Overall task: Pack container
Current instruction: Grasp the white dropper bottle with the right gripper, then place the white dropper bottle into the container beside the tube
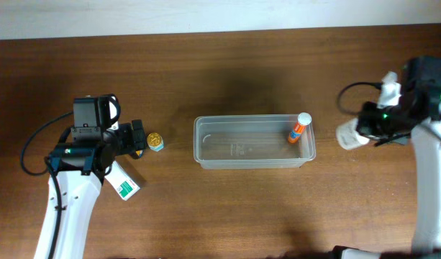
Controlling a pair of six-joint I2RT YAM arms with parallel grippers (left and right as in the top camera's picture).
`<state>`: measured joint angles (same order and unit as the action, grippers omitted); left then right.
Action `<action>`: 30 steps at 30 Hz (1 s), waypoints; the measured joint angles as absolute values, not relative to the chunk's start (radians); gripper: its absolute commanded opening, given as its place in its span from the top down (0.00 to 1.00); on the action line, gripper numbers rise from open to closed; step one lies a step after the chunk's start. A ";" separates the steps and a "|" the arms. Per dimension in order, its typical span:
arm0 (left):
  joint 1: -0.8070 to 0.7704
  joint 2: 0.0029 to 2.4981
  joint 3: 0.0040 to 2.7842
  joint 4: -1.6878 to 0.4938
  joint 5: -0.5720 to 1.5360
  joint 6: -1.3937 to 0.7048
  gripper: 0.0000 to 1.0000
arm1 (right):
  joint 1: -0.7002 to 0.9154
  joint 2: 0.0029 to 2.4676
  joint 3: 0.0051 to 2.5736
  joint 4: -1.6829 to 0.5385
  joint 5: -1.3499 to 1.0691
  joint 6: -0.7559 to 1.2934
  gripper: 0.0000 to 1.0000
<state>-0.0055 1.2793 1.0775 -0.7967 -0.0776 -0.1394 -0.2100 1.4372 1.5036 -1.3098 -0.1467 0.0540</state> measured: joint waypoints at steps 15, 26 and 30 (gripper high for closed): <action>-0.006 1.279 1.077 -0.797 -0.078 -0.139 0.01 | 0.042 1.456 1.382 -1.229 -0.154 0.058 0.81; -0.006 1.279 1.077 -0.797 -0.078 -0.139 0.01 | 0.057 1.563 1.249 -1.065 -0.151 0.061 0.77; -0.006 1.279 1.077 -0.797 -0.078 -0.139 0.00 | 0.057 1.604 1.241 -1.043 -0.137 0.063 0.69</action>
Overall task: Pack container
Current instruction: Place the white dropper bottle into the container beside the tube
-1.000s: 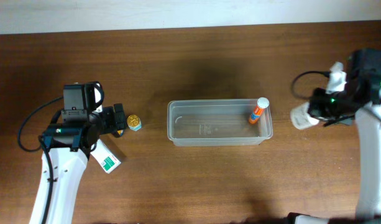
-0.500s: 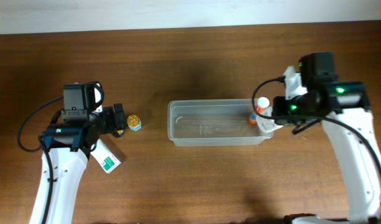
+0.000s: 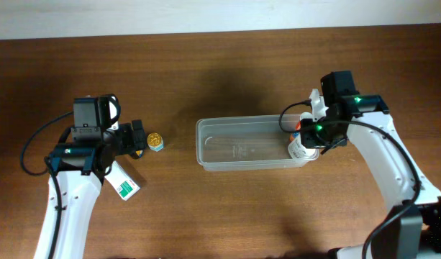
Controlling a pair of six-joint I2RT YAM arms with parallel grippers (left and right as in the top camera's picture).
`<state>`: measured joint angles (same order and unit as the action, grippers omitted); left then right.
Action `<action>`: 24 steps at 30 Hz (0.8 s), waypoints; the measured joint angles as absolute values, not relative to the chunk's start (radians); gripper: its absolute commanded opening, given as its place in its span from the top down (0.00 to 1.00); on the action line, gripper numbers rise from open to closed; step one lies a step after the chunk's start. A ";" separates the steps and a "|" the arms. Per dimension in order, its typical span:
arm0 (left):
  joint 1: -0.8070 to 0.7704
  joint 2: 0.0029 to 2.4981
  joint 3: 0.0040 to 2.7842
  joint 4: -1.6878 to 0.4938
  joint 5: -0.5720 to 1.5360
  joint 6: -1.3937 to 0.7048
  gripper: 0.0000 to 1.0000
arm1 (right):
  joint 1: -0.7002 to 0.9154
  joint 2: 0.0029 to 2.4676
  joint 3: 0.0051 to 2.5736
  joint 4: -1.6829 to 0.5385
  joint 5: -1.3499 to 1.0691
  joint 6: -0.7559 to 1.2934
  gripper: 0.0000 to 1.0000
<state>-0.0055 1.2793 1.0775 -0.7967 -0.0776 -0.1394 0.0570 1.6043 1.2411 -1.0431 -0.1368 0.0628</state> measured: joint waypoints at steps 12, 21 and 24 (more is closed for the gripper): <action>-0.006 1.279 1.077 -0.797 -0.078 -0.139 0.01 | 0.066 1.603 1.242 -1.069 -0.129 0.060 0.56; -0.006 1.279 1.077 -0.797 -0.078 -0.139 0.01 | 0.079 1.400 1.361 -1.085 -0.130 0.067 0.32; -0.006 1.279 1.077 -0.797 -0.078 -0.139 0.01 | 0.032 1.317 1.380 -1.061 -0.119 0.096 0.20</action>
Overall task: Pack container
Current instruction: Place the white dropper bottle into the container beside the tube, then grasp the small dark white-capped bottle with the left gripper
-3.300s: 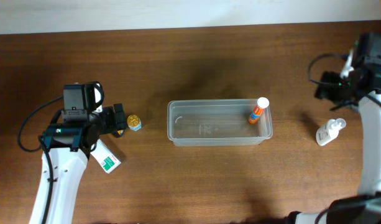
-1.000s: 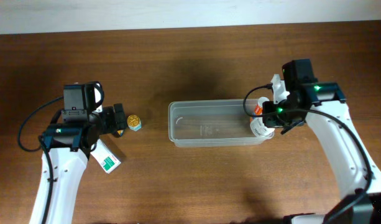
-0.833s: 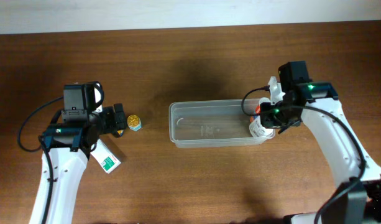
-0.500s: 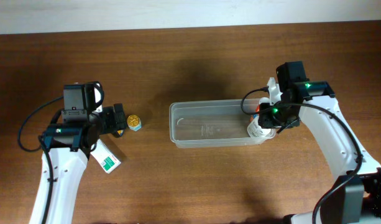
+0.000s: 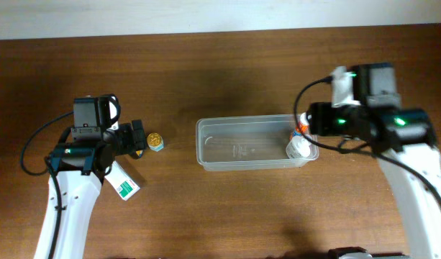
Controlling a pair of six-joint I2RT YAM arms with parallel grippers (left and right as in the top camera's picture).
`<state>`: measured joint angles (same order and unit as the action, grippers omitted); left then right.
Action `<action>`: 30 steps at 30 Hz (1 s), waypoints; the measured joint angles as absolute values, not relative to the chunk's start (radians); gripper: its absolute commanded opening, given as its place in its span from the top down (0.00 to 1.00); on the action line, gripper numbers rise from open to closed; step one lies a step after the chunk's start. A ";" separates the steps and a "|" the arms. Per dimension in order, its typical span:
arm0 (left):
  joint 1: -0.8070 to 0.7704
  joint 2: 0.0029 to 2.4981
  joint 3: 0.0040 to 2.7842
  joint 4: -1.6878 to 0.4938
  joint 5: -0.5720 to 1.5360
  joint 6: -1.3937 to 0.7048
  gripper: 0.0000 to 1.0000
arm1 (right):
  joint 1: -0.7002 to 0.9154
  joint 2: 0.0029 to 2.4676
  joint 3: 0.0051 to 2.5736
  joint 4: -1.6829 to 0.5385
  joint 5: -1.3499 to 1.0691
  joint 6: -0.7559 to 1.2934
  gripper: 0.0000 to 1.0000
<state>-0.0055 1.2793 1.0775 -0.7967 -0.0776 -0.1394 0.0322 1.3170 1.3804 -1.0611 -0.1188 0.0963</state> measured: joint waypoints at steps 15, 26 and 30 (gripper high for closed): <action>0.075 1.457 1.081 -0.752 -0.080 -0.139 0.01 | -0.292 1.452 1.385 -1.144 -0.099 0.136 0.15; 0.080 1.672 1.081 -0.691 -0.051 -0.112 0.30 | -0.292 1.512 1.385 -1.148 -0.107 0.136 0.16; 0.080 1.672 1.081 -0.691 -0.048 -0.110 0.49 | -0.292 1.512 1.385 -1.148 -0.107 0.136 0.15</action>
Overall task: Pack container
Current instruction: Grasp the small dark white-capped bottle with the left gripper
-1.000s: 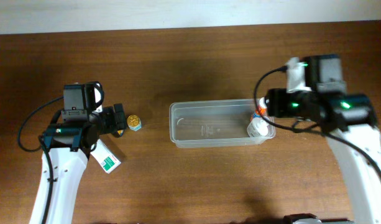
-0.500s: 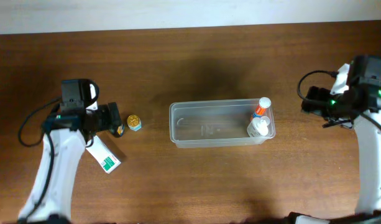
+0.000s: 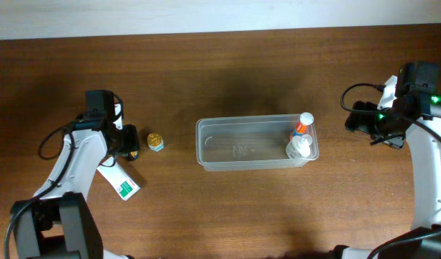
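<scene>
The clear plastic container [image 3: 242, 160] lies at the table's middle. At its right end an orange tube with a white cap [image 3: 302, 124] leans on the wall, and a white bottle [image 3: 299, 149] lies beside it. My right gripper [image 3: 353, 119] hangs well right of the container, open and empty. To the left, my left gripper [image 3: 132, 142] looks open just short of a small gold and blue item [image 3: 155, 142]. A white box with a green label [image 3: 120, 180] lies below that arm.
The wooden table [image 3: 227, 65] ends at a pale wall strip along the top. Cables loop off both arms. The left arm's lower link fills the bottom left corner.
My right gripper has left the container's right end and now hangs empty farther right. The white bottle stays in the container. The left arm has changed posture, its gripper slightly farther left.
My right gripper first held the white bottle to the right of the container, which held only the orange tube. Then it was at the container's right end with the bottle. Then the bottle lay inside under the gripper, and now the gripper is away from it.
</scene>
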Controlling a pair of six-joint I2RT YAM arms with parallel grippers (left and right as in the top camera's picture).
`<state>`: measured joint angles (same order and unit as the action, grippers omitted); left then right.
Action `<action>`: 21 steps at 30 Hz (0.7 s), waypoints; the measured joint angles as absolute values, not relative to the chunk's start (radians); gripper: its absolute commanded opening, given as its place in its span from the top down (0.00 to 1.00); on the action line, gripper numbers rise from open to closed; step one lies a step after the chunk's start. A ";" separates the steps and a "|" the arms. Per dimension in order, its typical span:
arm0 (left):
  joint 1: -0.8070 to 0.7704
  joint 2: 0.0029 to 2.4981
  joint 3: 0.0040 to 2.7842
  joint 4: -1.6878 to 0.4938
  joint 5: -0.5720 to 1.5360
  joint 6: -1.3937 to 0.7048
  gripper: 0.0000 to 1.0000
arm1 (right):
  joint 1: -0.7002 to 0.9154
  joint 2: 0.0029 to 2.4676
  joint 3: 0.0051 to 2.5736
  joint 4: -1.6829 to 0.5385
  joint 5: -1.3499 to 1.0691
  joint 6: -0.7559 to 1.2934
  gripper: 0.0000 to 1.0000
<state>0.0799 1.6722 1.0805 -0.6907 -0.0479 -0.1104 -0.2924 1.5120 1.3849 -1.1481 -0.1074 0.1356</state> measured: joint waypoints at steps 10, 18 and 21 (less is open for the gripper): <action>0.074 1.672 1.127 -0.695 -0.049 -0.102 0.84 | -0.292 1.512 1.385 -1.148 -0.107 0.136 0.15; 0.017 1.670 1.193 -0.731 -0.048 -0.101 0.92 | -0.292 1.512 1.385 -1.148 -0.108 0.136 0.15; -0.025 1.653 1.236 -0.798 -0.049 -0.101 0.94 | -0.292 1.512 1.385 -1.148 -0.108 0.136 0.15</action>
